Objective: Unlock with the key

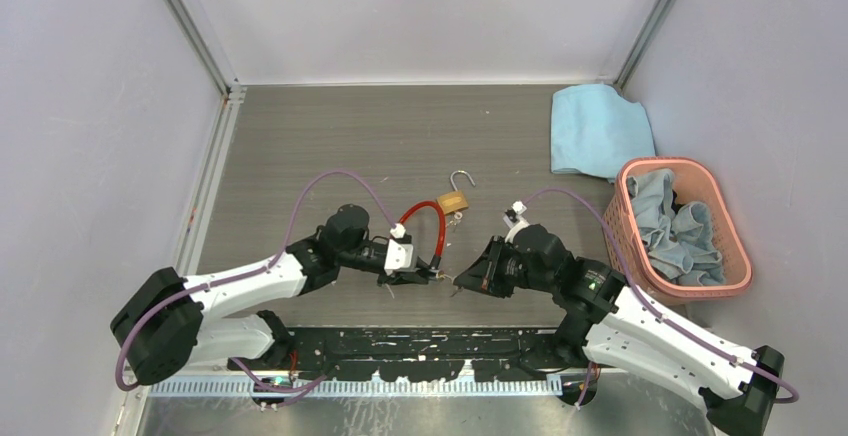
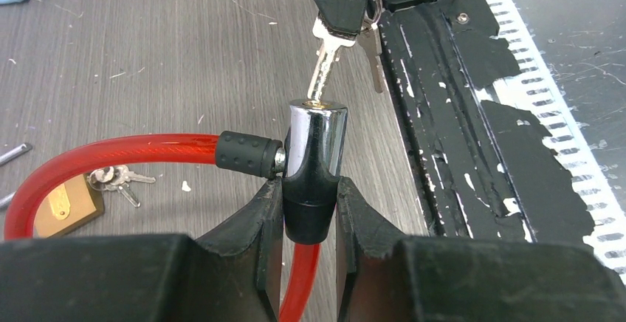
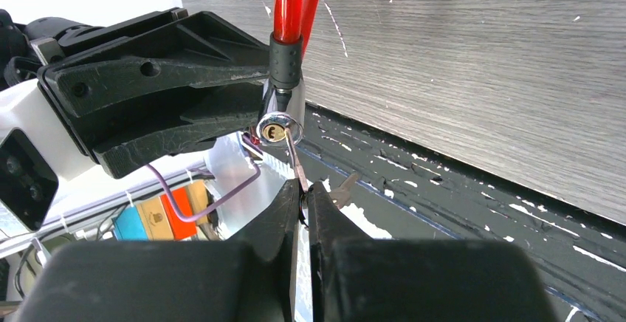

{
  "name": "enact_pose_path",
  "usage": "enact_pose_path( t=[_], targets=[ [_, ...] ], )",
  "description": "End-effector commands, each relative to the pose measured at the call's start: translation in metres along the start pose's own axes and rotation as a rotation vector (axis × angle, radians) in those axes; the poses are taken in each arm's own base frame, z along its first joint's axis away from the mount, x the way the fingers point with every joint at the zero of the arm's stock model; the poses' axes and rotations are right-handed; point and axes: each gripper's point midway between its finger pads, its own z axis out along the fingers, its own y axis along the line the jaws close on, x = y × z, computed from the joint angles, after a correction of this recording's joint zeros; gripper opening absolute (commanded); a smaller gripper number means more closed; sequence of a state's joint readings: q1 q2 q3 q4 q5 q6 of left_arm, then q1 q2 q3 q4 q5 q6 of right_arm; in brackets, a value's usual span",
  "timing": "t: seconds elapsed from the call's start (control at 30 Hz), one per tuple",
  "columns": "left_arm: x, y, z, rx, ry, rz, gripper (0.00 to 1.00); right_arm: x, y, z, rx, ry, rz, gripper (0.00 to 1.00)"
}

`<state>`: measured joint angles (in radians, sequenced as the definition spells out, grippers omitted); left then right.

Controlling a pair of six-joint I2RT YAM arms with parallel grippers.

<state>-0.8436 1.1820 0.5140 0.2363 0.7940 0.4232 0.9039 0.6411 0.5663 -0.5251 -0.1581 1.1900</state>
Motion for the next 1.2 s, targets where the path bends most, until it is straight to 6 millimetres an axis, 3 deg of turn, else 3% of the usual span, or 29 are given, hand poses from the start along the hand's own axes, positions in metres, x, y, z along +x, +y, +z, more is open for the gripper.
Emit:
enact_pose_path(
  t=[0.0,0.4,1.17],
  targets=[
    [-0.027,0.013,0.003,-0.044,-0.084,0.134,0.00,-0.009,0.024,-0.004,-0.093,-0.038,0.022,0.01],
    [-0.021,0.018,0.006,-0.075,-0.073,0.145,0.00,-0.011,0.021,-0.009,-0.083,-0.064,0.025,0.01],
    [-0.020,0.016,0.012,-0.070,-0.077,0.144,0.00,-0.012,0.001,-0.002,-0.012,-0.077,0.035,0.01]
  ],
)
